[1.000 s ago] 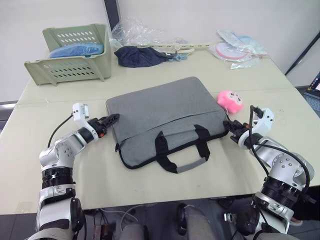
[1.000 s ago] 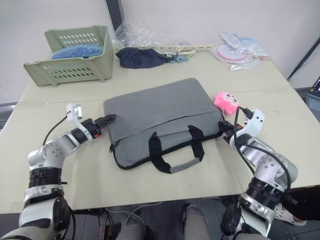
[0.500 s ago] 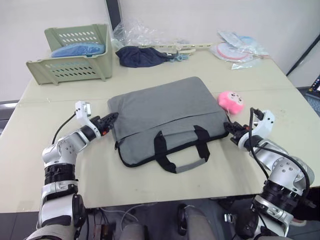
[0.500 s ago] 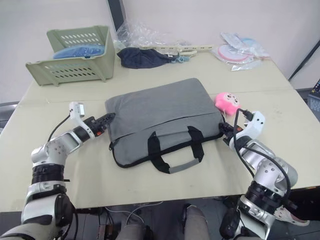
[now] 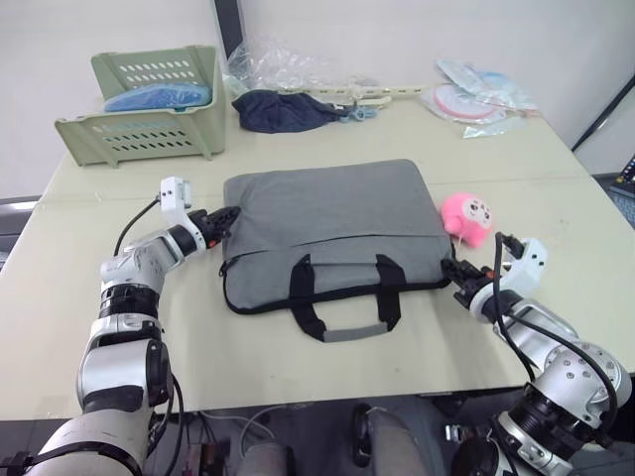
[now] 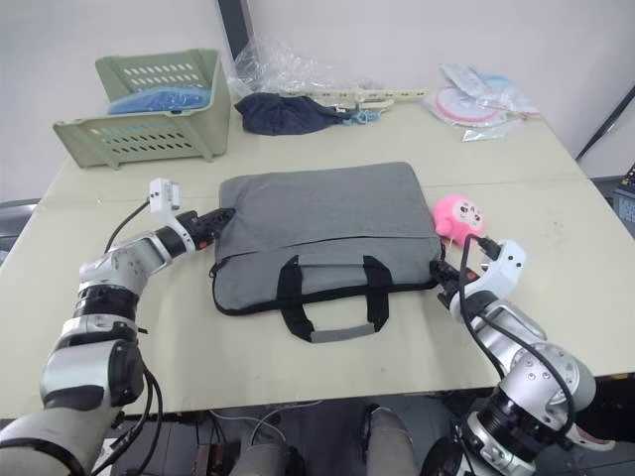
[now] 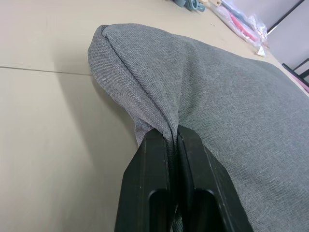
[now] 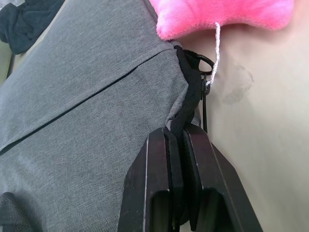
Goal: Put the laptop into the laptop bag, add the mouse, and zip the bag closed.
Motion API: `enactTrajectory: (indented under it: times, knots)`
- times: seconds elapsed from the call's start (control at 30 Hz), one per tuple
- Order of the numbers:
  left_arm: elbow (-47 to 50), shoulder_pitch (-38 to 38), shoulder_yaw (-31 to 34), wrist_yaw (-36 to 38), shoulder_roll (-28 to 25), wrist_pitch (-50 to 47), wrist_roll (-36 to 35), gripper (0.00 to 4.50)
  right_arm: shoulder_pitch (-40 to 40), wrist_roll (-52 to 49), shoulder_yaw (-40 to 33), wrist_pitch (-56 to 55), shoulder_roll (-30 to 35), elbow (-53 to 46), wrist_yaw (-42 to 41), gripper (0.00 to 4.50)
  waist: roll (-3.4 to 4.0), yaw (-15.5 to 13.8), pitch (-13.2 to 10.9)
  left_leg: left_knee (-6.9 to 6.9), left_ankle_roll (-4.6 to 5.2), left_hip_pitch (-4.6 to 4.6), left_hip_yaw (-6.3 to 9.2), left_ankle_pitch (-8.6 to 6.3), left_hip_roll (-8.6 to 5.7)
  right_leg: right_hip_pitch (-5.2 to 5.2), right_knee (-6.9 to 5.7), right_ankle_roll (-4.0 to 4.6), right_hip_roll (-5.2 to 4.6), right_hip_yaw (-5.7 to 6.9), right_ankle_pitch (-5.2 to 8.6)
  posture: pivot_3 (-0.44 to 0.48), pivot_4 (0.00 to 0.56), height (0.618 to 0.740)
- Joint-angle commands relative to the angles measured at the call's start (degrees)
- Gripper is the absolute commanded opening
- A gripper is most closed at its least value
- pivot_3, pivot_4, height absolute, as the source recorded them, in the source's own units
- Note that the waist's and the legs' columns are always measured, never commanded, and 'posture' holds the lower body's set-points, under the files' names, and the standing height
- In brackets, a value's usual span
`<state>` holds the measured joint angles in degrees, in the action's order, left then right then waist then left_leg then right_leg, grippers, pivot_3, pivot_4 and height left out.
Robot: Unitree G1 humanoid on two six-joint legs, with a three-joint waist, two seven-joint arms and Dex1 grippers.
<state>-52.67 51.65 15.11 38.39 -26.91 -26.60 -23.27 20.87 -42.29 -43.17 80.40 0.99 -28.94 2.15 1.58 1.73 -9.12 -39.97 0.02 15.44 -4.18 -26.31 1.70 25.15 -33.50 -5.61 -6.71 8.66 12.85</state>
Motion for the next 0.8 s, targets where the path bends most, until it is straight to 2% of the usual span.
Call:
enactTrajectory:
  times: [0.03, 0.37, 0.63, 0.67, 0.73, 0.8]
  knots:
    - [-5.35, 3.85, -1.18, 2.59, 1.2, 3.79, 2.24, 0.04, -1.14, -3.64, -0.21, 5.21, -3.02, -5.24, 1.67, 0.0, -0.01, -0.07, 0.0, 0.0, 0.0, 0.04, -0.01, 0.0, 0.0, 0.0, 0.0, 0.0, 0.0, 0.0, 0.0, 0.0, 0.15, 0.74]
    - [-11.14, 6.9, -1.36, 6.37, 1.86, 8.8, 5.32, 0.04, -3.06, -3.66, 0.4, 9.97, -7.73, -11.17, 2.31, 0.0, -0.01, 0.08, -0.01, 0.02, 0.0, 0.09, 0.05, 0.0, 0.0, 0.07, 0.02, 0.0, 0.0, 0.06, 0.0, 0.0, 0.15, 0.74]
    - [-11.82, 6.5, -0.65, 7.15, 1.25, 9.13, 6.08, 0.04, -2.44, -2.85, 0.17, 10.42, -7.5, -10.95, 1.79, 0.0, -0.03, 0.28, -0.02, 0.02, 0.0, 0.09, 0.05, 0.0, 0.0, 0.07, 0.02, 0.01, 0.0, 0.05, 0.0, 0.0, 0.15, 0.74]
    - [-11.76, 6.44, -0.4, 7.14, 1.21, 9.0, 5.86, 0.4, -2.5, -2.62, 0.45, 10.28, -7.12, -10.6, 1.71, 0.43, -0.03, 0.29, -0.02, 0.02, 0.0, 0.09, 0.04, 0.0, 0.0, 0.07, 0.02, 0.01, 0.0, 0.05, 0.0, 0.0, 0.15, 0.74]
    - [-11.46, 6.23, -0.22, 7.34, 1.14, 8.61, 5.64, 0.93, -2.5, -2.48, 0.59, 10.08, -6.61, -10.07, 1.5, 1.01, -0.05, 0.31, -0.03, 0.03, 0.0, 0.1, 0.05, 0.0, 0.0, 0.07, 0.02, 0.01, 0.0, 0.05, 0.0, 0.0, 0.15, 0.74]
    - [-11.03, 5.84, -1.16, 6.98, 1.06, 9.4, 6.89, 1.81, -2.39, -1.84, 0.71, 9.64, -5.88, -9.77, 1.65, 1.87, -0.06, 0.28, -0.03, 0.02, 0.0, 0.1, 0.05, 0.0, 0.0, 0.07, 0.02, 0.01, -0.01, 0.05, 0.0, 0.0, 0.15, 0.74]
